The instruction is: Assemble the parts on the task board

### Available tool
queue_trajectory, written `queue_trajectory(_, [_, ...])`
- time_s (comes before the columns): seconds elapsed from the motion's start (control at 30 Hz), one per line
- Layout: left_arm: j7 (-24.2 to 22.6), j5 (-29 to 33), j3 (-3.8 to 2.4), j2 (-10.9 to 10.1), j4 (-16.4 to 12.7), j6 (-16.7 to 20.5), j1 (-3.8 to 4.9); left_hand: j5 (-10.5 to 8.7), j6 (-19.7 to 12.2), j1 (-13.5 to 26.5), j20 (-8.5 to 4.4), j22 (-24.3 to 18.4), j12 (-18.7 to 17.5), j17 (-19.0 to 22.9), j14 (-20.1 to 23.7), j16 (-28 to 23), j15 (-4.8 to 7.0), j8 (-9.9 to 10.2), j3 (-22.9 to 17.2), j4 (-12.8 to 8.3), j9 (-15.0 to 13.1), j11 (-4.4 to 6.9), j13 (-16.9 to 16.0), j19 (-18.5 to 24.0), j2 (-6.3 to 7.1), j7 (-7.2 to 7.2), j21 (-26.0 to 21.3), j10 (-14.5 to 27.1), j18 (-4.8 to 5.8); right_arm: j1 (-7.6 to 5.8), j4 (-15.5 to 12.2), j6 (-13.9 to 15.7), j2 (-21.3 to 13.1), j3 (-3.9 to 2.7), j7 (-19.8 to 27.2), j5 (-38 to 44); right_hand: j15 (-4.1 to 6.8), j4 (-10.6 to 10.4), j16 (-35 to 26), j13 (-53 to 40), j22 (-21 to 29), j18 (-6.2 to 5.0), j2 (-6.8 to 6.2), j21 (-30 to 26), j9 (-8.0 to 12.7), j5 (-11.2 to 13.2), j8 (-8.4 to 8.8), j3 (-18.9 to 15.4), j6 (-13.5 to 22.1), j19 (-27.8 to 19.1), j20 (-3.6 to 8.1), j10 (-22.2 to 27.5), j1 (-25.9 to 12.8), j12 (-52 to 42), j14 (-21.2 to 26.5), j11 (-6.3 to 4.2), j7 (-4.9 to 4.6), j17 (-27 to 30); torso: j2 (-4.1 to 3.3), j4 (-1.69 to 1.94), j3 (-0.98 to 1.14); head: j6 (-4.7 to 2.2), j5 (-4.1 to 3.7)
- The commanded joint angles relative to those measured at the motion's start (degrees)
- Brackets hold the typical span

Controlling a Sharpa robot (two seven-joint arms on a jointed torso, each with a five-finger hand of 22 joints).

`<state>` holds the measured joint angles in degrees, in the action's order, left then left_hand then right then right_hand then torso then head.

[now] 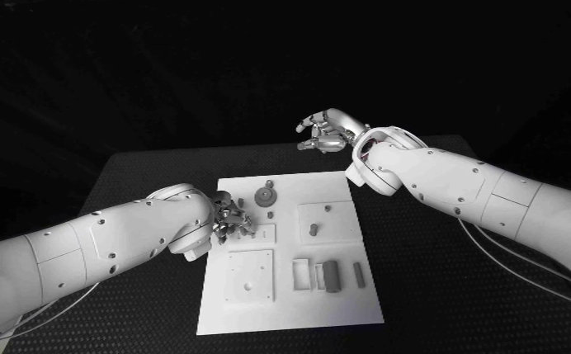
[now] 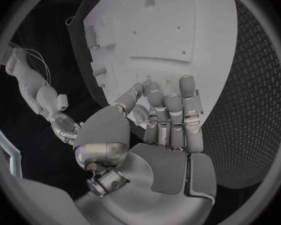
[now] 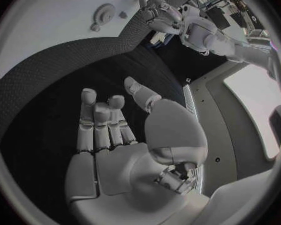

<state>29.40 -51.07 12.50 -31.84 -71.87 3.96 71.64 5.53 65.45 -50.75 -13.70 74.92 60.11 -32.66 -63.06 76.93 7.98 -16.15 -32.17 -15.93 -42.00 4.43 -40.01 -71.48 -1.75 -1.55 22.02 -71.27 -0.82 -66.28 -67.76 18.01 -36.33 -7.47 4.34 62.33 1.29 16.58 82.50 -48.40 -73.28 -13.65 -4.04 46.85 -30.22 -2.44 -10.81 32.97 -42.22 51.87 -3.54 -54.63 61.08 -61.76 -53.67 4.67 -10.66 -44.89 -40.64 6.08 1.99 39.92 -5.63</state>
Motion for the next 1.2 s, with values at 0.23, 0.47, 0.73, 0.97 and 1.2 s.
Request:
queue_trajectory(0.23, [-0.5,-0.3,0.03,0.4,0.0,-0.6,-0.18,2.25,0.5,-1.8,-0.19,1.2,-0.1,0.1,-0.2,0.0,0.49,-0.4,-1.5,-0.5,-2.1,0.25,0.1,-0.2,-2.53,-0.13,0.3,-0.6,0.77,-0.15,0.2,-2.2,0.1,-0.02,1.7,-4.7,-6.09,-0.1,-24.9,17.4,8.8,3.54,-0.69,-16.5,-0.2,-0.4,-0.27,1.3,0.5,-15.5,-4.97,8.1,-2.1,22.7,11.0,2.91,-1.95,12.4,0.03,0.05,-0.02,0.02,-0.03])
queue_trajectory(0.47, [-0.6,-0.3,0.03,0.4,0.0,-1.3,-0.19,2.26,0.5,-1.7,-0.20,1.2,-0.1,0.1,-0.2,0.0,0.50,-0.4,-1.5,-0.6,-2.1,0.26,0.1,-0.3,-2.54,-0.13,0.3,-0.6,0.76,-0.15,0.6,-3.2,0.2,-0.02,2.3,-6.0,-9.75,0.0,-37.8,26.2,11.6,6.31,-0.07,-23.7,-0.3,-0.3,-1.09,0.3,1.0,-25.1,-7.27,6.4,-1.1,31.9,12.0,4.29,-2.15,18.6,0.02,0.03,0.00,0.10,-0.03])
queue_trajectory(0.73, [-0.6,-0.3,0.03,0.2,-0.2,-2.0,-0.20,2.27,0.5,-1.7,-0.21,1.1,-0.1,0.1,-0.2,0.0,0.50,-0.4,-1.6,-0.6,-2.1,0.26,0.1,-0.3,-2.53,-0.12,0.3,-0.7,0.76,-0.15,1.0,-3.4,0.3,-0.02,2.5,-6.5,-10.22,0.0,-42.6,30.5,11.2,7.27,0.19,-25.7,0.0,-0.3,-1.63,-0.8,1.2,-28.1,-7.86,4.4,-0.7,35.3,10.3,4.48,-2.24,20.4,0.02,0.06,0.02,0.16,0.03])
queue_trajectory(0.97, [-0.6,-0.3,0.02,0.2,-0.2,-2.5,-0.24,2.28,0.5,-1.8,-0.21,1.1,-0.1,0.1,-0.2,0.0,0.51,-0.4,-1.6,-0.6,-2.1,0.26,0.1,-0.3,-2.53,-0.12,0.3,-0.7,0.75,-0.15,1.1,-3.4,0.4,-0.02,2.5,-6.6,-10.28,0.0,-43.4,31.3,11.0,7.31,0.49,-25.9,0.1,-0.3,-1.80,-0.7,1.2,-28.3,-7.91,4.0,-0.2,35.9,10.2,4.49,-2.18,20.4,0.03,0.08,-0.06,0.15,0.04])
queue_trajectory(1.2, [-0.6,-0.3,0.01,0.1,-0.1,-2.7,-0.25,2.29,0.5,-1.8,-0.22,1.1,-0.1,0.1,-0.3,0.0,0.51,-0.4,-1.6,-0.6,-2.1,0.27,0.1,-0.3,-2.53,-0.12,0.3,-0.7,0.75,-0.15,1.3,-3.5,0.4,-0.02,2.5,-6.6,-10.36,0.0,-43.8,31.8,10.9,7.35,0.54,-26.1,0.1,-0.3,-1.88,-0.8,1.2,-28.4,-7.96,3.9,-0.1,36.2,10.2,4.53,-2.17,20.5,0.01,0.02,-0.05,0.11,0.08])
